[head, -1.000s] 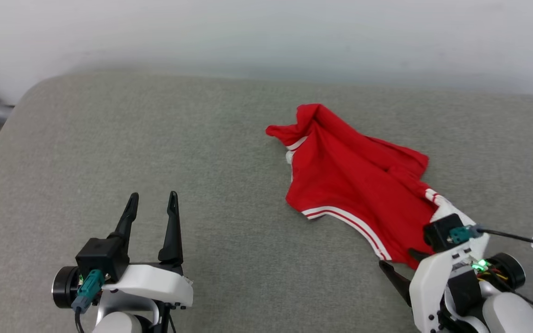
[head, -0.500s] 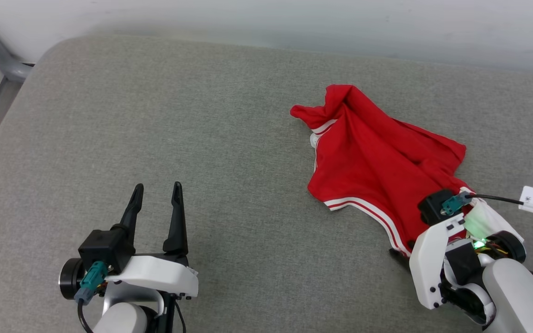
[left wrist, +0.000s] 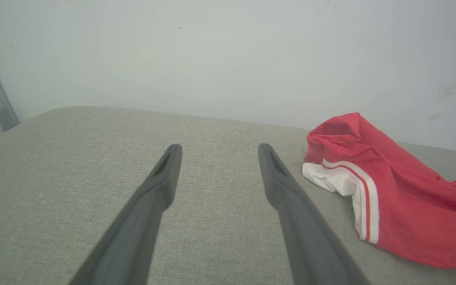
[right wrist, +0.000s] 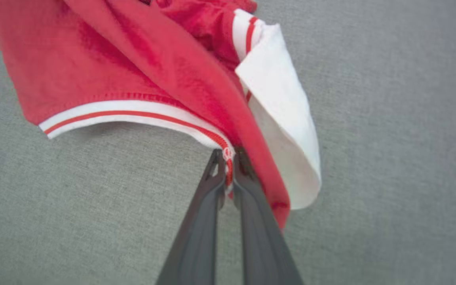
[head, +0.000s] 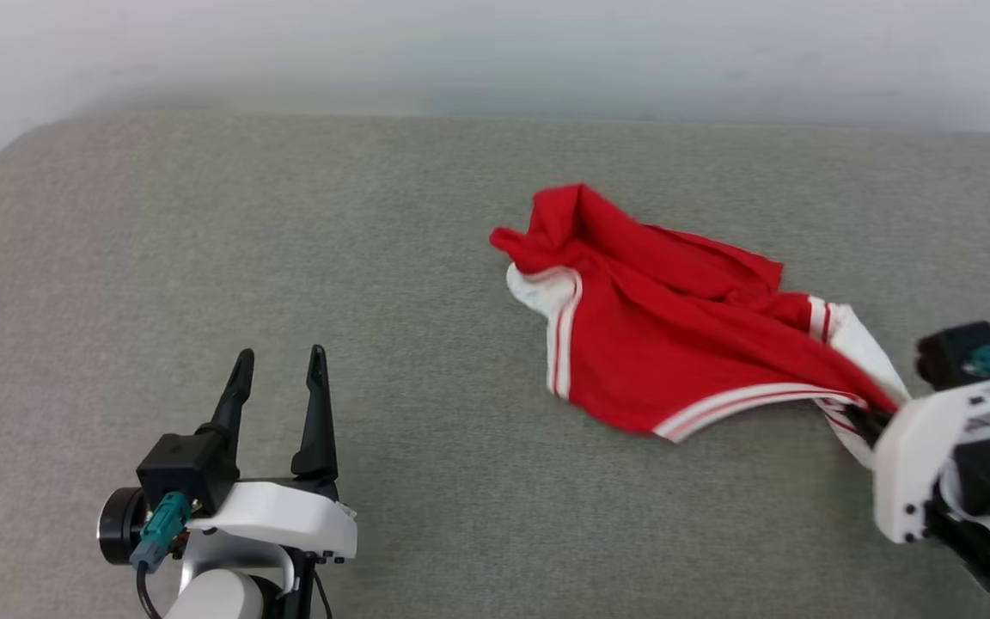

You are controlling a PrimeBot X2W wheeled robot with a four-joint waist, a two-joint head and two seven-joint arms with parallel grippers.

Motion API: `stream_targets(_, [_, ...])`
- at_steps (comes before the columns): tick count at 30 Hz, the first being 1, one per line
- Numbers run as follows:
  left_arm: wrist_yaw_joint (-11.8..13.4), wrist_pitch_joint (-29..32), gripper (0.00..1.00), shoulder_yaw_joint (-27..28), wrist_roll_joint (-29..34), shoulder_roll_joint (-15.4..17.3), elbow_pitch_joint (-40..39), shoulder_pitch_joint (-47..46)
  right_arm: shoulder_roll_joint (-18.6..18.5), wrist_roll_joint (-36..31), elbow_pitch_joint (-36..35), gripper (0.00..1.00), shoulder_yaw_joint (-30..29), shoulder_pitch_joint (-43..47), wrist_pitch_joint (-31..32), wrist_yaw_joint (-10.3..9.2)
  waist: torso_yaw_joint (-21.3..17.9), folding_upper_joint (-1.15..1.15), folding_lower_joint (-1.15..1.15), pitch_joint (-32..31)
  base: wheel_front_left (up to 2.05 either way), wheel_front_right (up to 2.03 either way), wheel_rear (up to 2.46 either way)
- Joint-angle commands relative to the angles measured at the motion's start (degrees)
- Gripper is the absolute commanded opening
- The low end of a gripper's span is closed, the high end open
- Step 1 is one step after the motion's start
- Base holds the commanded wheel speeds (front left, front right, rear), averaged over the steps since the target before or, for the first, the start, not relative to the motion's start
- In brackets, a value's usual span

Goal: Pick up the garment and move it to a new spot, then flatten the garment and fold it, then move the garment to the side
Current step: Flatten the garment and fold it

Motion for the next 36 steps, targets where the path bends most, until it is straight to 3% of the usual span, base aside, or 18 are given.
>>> stream_targets(1, [-0.06,-0.24,1.00,0.11,0.38,0.27,-0.05,0.61,0.45,-1.39,-1.79,0.00,-2.64,2.46,0.51,-0.08,-1.41,0.00,0.00,-0.68,0.00,0.00,0.00])
stream_targets(10, [-0.09,0.48,1.00,-0.36,0.08,0.67,-0.50,0.99,7.85,-4.40,-8.69,0.00,-15.57,16.85,4.68,-0.07,-3.41,0.00,0.00,-1.24,0.00,0.00,0.00])
stream_targets(17, [0.09,0.80,1.00,-0.57,-0.18,1.01,-0.45,1.32,13.75,-4.02,-7.29,0.00,-15.59,23.29,4.85,-0.07,-3.58,0.00,0.00,-1.62,0.00,0.00,0.00])
stream_targets(18, [0.11,0.85,1.00,-0.58,-0.28,1.04,-0.39,1.43,14.14,-3.79,-7.40,0.22,-15.34,23.12,3.39,-0.06,-3.65,0.00,0.00,-1.78,0.00,0.00,0.00])
stream_targets(19, [0.11,0.93,1.00,-0.63,-0.34,1.09,-0.29,1.54,14.25,-4.12,-7.76,1.00,-15.34,22.70,1.37,-0.06,-3.69,0.00,0.00,-2.02,0.00,0.00,0.00])
stream_targets(21, [0.12,0.96,1.00,-0.71,-0.39,1.14,-0.20,1.67,14.27,-4.44,-8.37,1.00,-15.50,22.16,-0.88,-0.06,-3.74,0.00,0.00,-2.31,0.00,0.00,0.00])
stream_targets(24, [0.20,1.32,1.00,-0.93,-0.51,1.37,0.03,2.10,14.96,-6.15,-10.16,1.00,-16.49,20.40,-10.87,-0.07,-3.91,0.00,0.00,-3.77,0.00,0.00,0.00])
stream_targets(30, [0.43,1.84,1.00,-1.16,-0.90,1.74,0.04,3.16,15.82,-8.74,-12.65,1.00,-15.58,19.44,-20.95,-0.06,-3.95,0.00,0.00,-5.57,0.00,0.00,0.00])
stream_targets(36, [0.78,2.26,1.00,-1.28,-1.06,2.12,-0.31,4.13,16.63,-10.98,-14.35,1.00,-13.88,20.67,-24.32,-0.07,-3.89,0.00,0.00,-7.15,0.00,0.00,0.00])
